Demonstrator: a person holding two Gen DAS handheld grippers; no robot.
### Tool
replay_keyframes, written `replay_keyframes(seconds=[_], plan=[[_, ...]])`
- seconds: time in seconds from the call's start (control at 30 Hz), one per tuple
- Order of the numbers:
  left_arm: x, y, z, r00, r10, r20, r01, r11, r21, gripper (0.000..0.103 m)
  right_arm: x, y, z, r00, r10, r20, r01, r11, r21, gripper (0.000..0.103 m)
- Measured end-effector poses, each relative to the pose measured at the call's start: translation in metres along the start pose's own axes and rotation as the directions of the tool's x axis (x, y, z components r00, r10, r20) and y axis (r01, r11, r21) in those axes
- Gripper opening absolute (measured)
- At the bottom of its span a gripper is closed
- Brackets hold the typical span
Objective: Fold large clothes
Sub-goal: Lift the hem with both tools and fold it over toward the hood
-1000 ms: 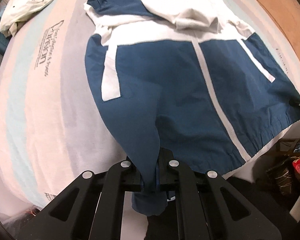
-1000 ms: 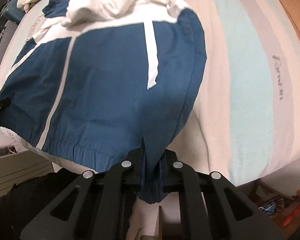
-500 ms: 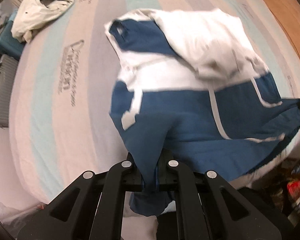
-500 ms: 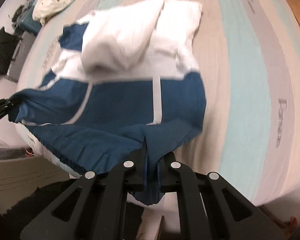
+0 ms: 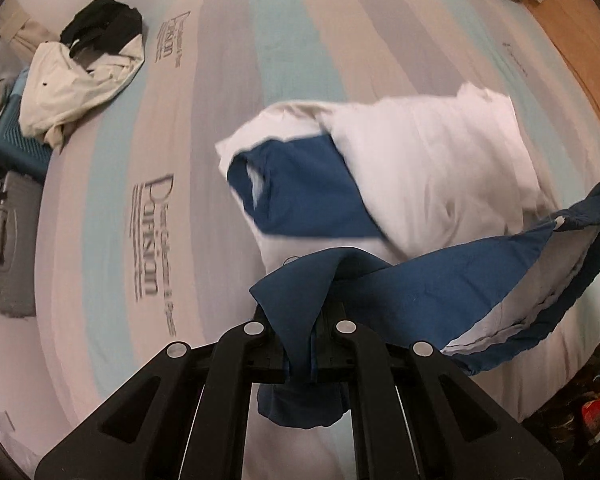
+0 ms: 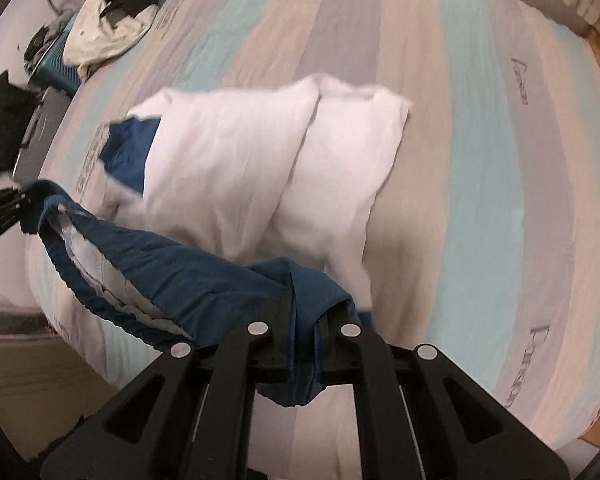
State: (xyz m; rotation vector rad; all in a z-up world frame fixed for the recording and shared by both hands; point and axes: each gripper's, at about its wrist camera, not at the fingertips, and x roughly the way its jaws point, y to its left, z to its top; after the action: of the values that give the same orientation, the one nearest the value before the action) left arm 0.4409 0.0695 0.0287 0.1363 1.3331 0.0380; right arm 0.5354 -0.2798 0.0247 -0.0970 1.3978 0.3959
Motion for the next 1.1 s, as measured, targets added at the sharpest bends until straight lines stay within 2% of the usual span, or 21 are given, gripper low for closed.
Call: replay_keyframes(seconds=[0.27,0.57,0.8,1.1], plan=[[0.018,0.025,0.079,0.998,-0.045,0.054,0.045,0.999,-0.005,0.005,0.006,-0.008,0.082,0.993,-0.101,0.057,0.102,0.995,-0.01,0.004],[0.085,0.047,0.143,0.995,-0.1,0.002,0.1,0.995,-0.03,0.005,0.066,-0.02,0.141,0.983,-0.183,0.029,0.183,0.983,0.028,0.004],[0.131,0.054,0.164,0.995,-0.097,-0.026,0.095,0.994,-0.044,0.005,0.118,-0.028,0.176,0.975,-0.221,-0.008,0.221,0.974,0.046,0.004],[0.167,0.058,0.17,0.995,-0.086,-0.046,0.083,0.995,-0.052,0.005,0.153,-0.03,0.19,0.964,-0.265,-0.01,0.265,0.961,0.074,0.004]])
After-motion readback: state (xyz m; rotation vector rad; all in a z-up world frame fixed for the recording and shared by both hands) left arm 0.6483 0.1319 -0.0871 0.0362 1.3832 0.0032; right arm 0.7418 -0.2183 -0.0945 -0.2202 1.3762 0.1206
